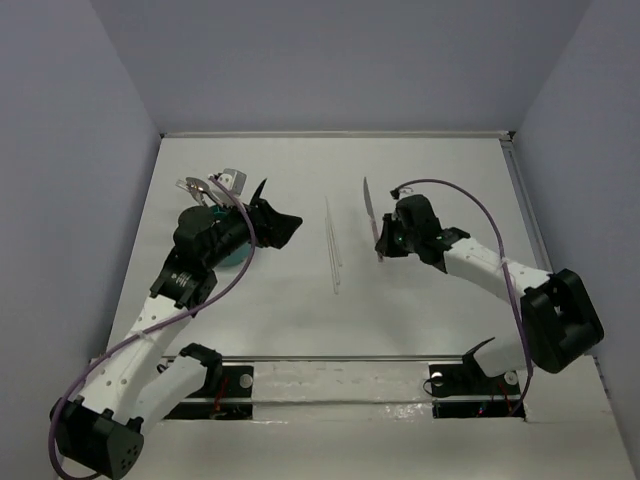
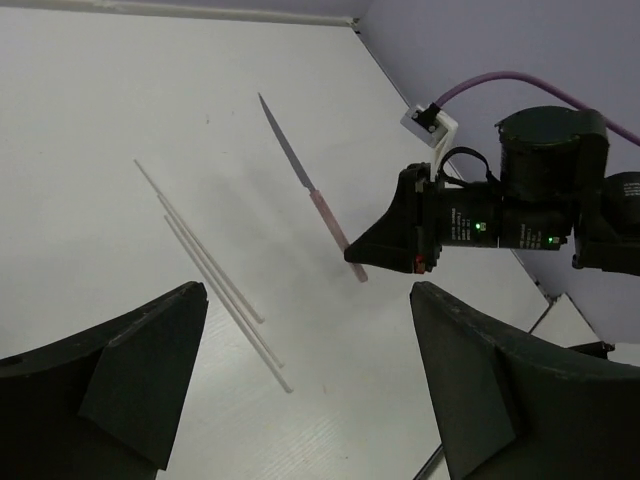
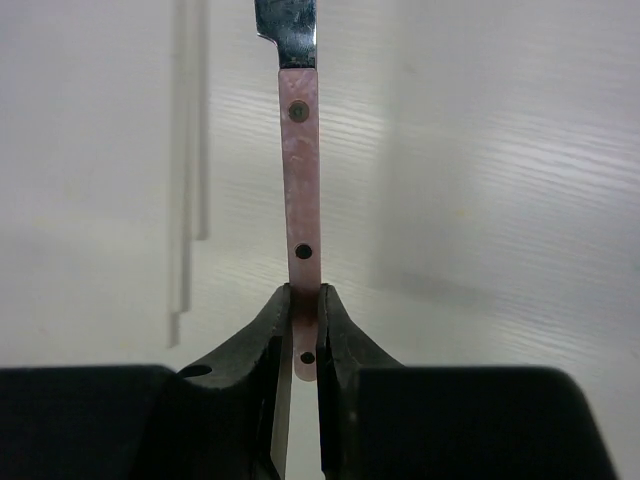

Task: Sort the eating utensils into containers

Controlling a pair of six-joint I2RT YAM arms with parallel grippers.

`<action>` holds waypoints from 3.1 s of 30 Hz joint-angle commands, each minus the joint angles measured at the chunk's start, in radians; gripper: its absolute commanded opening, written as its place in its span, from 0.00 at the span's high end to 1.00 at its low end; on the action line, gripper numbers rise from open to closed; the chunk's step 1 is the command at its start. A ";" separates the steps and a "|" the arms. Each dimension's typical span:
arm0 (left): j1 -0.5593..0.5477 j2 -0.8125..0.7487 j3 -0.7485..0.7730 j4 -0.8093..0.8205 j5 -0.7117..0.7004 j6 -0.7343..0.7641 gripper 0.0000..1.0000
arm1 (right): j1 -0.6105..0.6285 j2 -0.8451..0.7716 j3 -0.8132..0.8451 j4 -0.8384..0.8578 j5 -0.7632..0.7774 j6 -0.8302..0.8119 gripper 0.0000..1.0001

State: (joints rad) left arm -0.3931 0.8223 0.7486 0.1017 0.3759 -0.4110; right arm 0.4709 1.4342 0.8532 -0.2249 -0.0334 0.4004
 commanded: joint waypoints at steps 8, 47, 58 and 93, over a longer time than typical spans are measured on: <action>-0.006 0.109 0.020 0.055 0.141 -0.026 0.28 | 0.296 -0.055 0.098 0.340 -0.046 -0.009 1.00; -0.006 0.178 0.044 -0.010 0.017 -0.006 1.00 | 0.532 -0.040 0.149 0.384 0.223 -0.091 0.55; 0.072 0.066 0.070 -0.092 -0.354 0.083 1.00 | 0.532 -0.208 -0.057 0.407 0.325 -0.083 0.20; 0.221 0.209 -0.037 0.085 -0.655 0.184 1.00 | 0.532 -0.462 -0.352 0.576 0.349 -0.011 0.20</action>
State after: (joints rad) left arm -0.1745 1.0218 0.7105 0.1307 -0.2588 -0.2398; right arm 1.0019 0.9855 0.5072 0.2749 0.3176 0.3840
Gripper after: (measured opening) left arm 0.104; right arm 0.797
